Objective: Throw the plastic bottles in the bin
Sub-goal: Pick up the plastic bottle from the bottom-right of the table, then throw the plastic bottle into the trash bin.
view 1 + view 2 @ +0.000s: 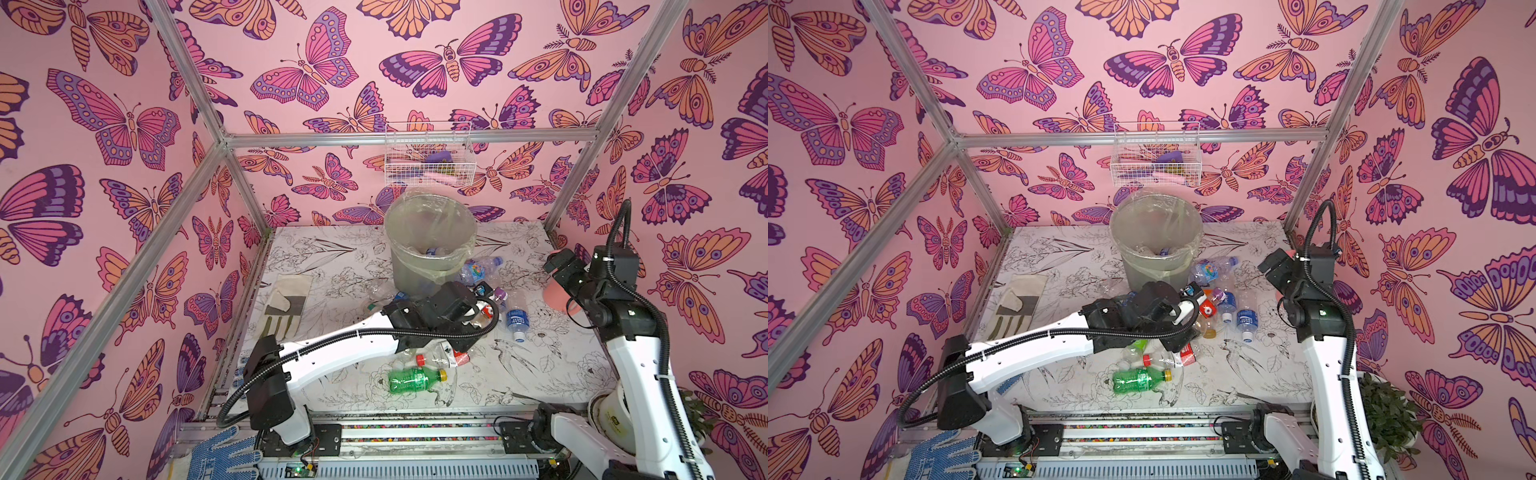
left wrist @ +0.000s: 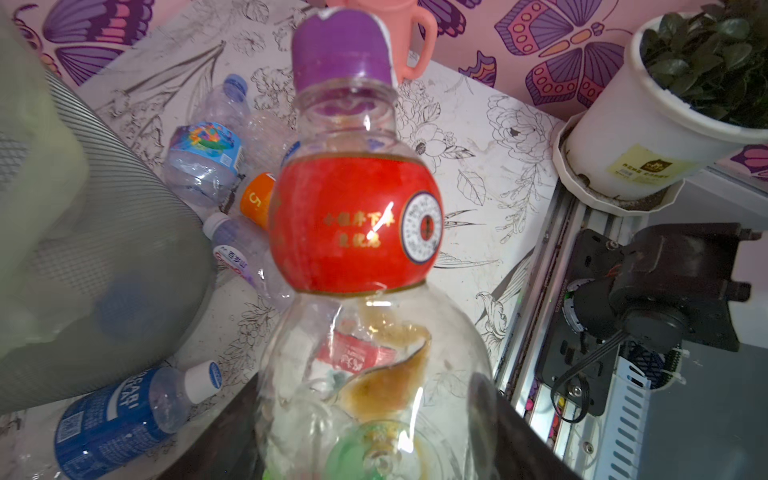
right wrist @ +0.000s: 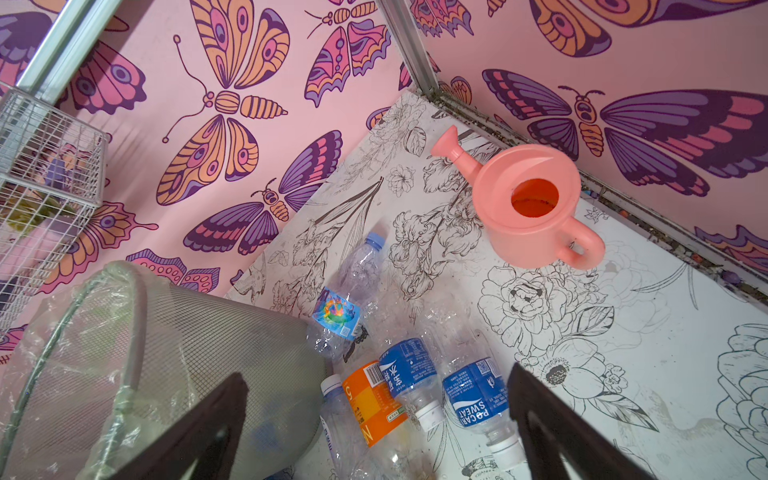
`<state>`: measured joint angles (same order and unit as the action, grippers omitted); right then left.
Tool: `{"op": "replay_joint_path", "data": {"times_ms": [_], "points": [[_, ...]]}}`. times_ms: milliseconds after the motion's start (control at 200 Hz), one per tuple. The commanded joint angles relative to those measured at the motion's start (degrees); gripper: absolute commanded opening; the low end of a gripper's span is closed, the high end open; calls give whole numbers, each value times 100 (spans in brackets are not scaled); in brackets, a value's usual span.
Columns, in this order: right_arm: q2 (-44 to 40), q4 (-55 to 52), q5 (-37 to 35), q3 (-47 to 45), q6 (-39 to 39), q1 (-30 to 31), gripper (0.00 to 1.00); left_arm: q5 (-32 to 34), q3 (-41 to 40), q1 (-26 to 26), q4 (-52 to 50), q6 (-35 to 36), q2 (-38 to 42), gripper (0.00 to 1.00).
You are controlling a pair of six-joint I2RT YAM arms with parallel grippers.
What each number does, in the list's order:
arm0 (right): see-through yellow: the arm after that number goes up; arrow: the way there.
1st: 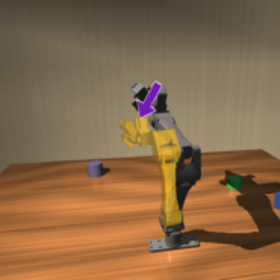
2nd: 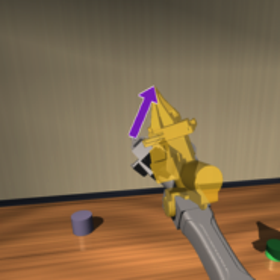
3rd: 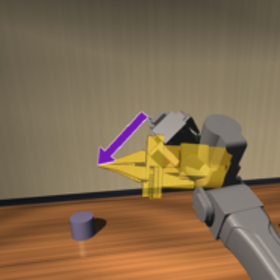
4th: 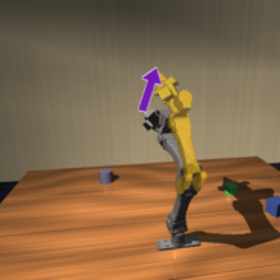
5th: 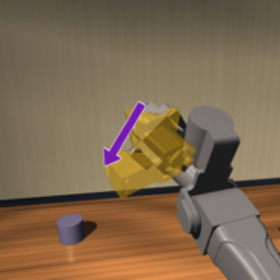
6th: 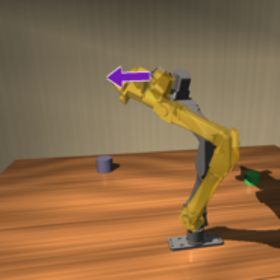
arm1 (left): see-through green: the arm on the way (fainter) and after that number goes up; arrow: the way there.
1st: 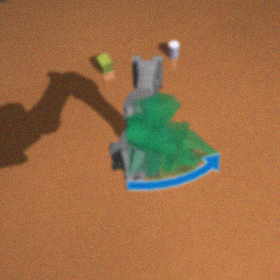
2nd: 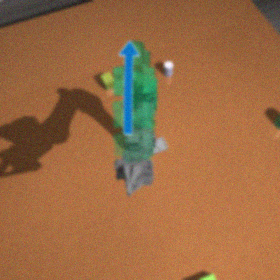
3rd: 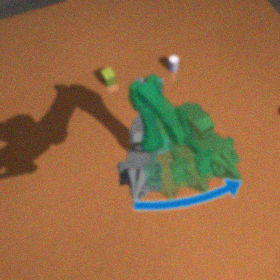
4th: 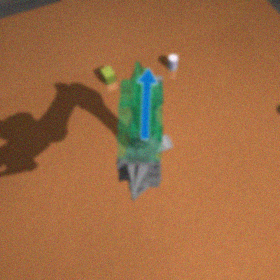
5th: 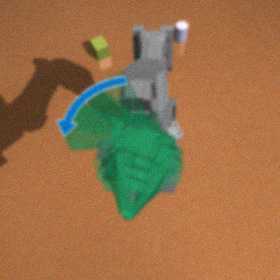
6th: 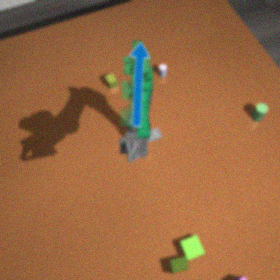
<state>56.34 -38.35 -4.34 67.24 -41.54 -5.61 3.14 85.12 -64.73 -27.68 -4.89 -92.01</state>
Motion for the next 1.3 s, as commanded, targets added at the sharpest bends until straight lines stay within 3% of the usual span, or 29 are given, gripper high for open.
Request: {"op": "replay_joint_path", "data": {"times_ms": [0,361,726,1292], "points": [[-61,76,92,-81,97,-46,99,149,85,181,222,184,316,29],[-53,138,178,-207,85,-46,99,-181,-183,867,892,108,1149,29],[-48,260,417,-431,41,-45,99,5,-628,1429,1878,19,1828,29],[-96,309,563,-579,10,-42,99,-551,-140,2062,2040,-244,1528,29]]}}
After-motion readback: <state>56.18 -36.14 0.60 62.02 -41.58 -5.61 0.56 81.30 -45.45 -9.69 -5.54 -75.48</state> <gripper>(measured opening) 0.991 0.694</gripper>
